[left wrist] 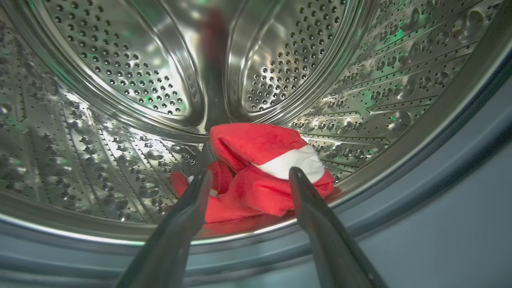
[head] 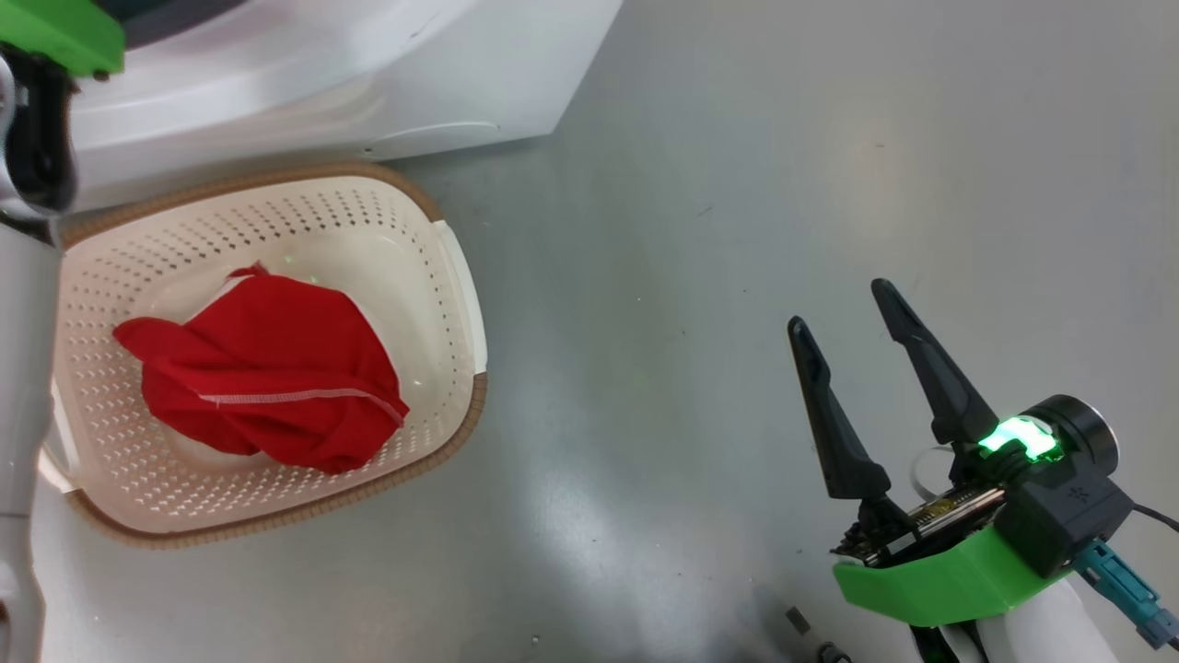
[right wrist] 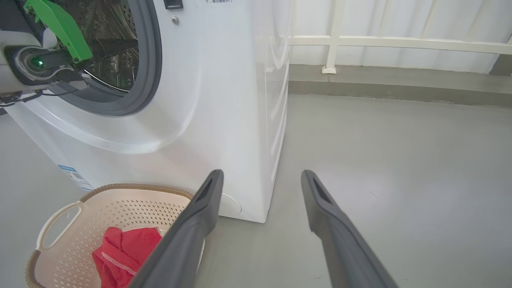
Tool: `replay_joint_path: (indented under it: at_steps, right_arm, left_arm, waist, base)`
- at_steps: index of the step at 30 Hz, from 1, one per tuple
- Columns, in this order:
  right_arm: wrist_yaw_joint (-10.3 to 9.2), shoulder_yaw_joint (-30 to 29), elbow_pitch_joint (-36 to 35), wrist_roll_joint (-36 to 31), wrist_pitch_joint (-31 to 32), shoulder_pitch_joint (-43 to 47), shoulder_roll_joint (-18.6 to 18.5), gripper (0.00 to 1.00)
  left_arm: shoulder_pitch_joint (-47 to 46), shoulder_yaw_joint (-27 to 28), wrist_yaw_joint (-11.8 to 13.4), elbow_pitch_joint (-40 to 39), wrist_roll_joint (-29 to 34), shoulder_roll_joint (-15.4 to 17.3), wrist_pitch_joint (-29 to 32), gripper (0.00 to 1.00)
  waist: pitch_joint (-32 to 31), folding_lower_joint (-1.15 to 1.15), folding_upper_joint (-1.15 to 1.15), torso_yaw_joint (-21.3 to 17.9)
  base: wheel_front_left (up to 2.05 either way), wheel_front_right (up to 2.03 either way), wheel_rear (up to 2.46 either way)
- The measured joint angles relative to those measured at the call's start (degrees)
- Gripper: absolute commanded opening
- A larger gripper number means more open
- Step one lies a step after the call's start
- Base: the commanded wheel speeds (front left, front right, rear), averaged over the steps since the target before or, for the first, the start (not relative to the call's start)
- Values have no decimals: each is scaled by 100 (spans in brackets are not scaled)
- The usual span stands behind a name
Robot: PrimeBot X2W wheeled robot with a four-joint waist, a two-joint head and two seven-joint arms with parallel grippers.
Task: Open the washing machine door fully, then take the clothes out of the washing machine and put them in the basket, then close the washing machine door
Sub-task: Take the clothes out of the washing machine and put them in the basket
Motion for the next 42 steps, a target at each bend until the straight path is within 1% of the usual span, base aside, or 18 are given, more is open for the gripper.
replay_joint_path:
  at_steps: [5,13,25,29,31,36,42]
  right_arm:
    - [0,99,36,1,0,-4,1,100]
    - [0,241,104,20,-1,-17,1,100]
    - [0,327,169,57,-1,-19,3,100]
    - [0,359,179,57,-1,-15,4,100]
    - [0,387,179,57,-1,-11,3,100]
    - [0,465,177,58,-1,-1,5,100]
    - [0,491,174,119,-1,3,5,100]
  left_arm:
    - [-286,0,-66,276,-135,3,68,100]
    - [-608,-41,-147,769,-138,60,188,100]
    - [-931,-138,-249,1343,-130,271,370,100]
    - [-988,-210,-272,1563,-123,358,552,100]
    - [-1044,-312,-272,1673,-12,379,672,100]
    - [-1098,-350,-265,1880,-1,403,771,100]
    - [-1198,-459,-218,2091,94,548,809,100]
  waist:
    - [76,0,0,-98]
    - [162,0,0,-271]
    - [217,0,0,-501]
    - [197,0,0,-574]
    - [189,0,0,-606]
    - [173,0,0,-683]
    - [194,0,0,-788]
  base:
    - [0,0,0]
    - [0,0,0]
    - [0,0,0]
    - [0,0,0]
    - [0,0,0]
    - [0,0,0]
    - [0,0,0]
